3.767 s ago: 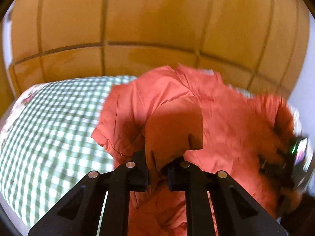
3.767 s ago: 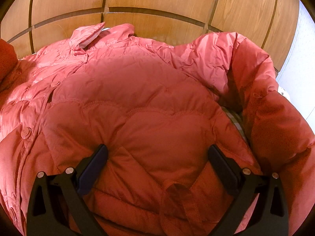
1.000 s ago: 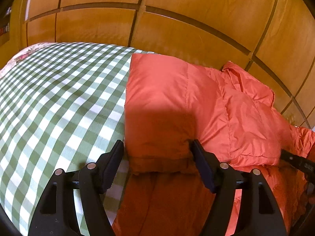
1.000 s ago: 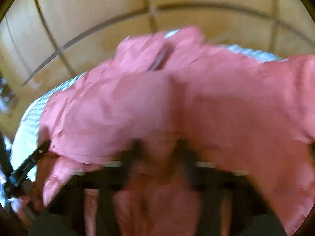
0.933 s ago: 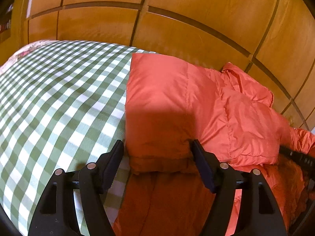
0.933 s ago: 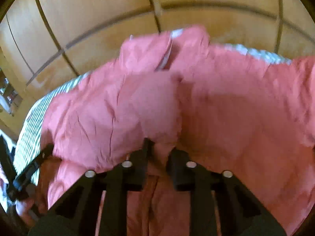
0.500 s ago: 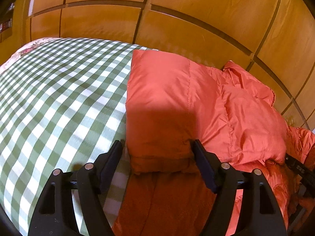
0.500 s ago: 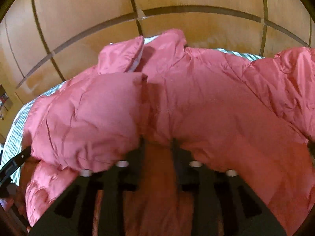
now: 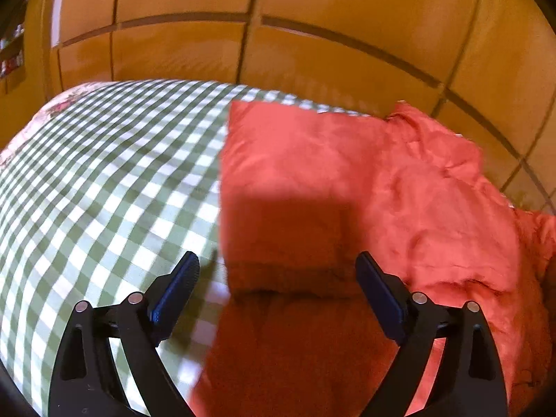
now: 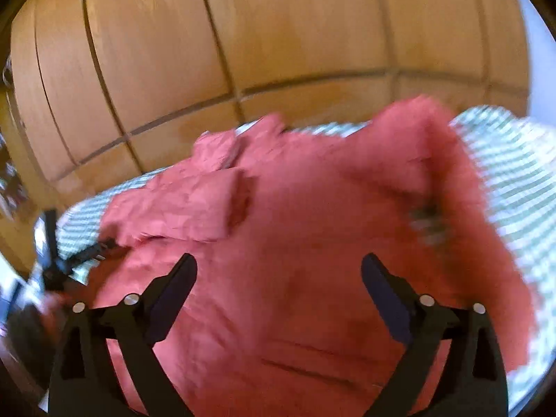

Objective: Fold small clothes

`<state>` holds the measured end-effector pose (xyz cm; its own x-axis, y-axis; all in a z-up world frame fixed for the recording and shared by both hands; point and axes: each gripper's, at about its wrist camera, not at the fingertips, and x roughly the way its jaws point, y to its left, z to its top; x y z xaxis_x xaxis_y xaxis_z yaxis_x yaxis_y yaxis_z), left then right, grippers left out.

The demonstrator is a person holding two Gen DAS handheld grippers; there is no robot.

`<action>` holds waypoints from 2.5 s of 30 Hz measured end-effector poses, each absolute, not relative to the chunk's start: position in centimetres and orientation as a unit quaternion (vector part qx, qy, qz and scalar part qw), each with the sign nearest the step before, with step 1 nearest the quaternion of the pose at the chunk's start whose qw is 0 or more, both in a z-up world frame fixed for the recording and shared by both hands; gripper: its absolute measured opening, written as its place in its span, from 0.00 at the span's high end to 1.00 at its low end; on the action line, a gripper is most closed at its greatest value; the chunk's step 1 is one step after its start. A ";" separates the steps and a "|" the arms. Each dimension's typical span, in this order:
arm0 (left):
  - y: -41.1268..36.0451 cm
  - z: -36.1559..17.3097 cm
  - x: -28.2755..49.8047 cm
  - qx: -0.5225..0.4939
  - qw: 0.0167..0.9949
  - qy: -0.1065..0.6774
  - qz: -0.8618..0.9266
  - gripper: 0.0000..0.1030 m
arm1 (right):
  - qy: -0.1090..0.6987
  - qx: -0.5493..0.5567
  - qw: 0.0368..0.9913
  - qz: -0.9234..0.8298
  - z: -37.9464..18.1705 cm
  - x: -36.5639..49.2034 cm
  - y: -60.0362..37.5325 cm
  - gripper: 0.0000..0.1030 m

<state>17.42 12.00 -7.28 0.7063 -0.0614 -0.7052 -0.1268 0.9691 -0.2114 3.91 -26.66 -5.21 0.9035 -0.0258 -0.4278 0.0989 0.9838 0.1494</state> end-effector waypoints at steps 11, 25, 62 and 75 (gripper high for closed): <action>5.5 -4.8 13.3 -0.105 0.920 0.369 -0.083 0.12 | 0.240 0.010 0.940 -0.242 -8.1 -0.8 -32.2 0.02; 4.8 -5.9 11.1 -0.061 0.914 0.388 -0.101 0.07 | 0.251 0.214 0.933 -0.145 -6.3 0.0 -38.1 0.73; -0.5 -3.1 11.2 -0.122 0.879 0.387 -0.249 0.07 | 0.158 0.181 0.967 -0.090 -7.7 7.6 -31.1 0.03; -8.4 -7.0 17.0 -0.157 0.811 0.490 -0.278 0.78 | 0.237 0.287 0.908 -0.191 -14.6 8.3 -37.8 0.02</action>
<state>16.99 -8.42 -6.97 0.3657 -0.6053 -0.7070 0.2971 0.7958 -0.5277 8.29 -37.81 -14.63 0.8151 -0.2109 -0.5395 0.4830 0.7617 0.4319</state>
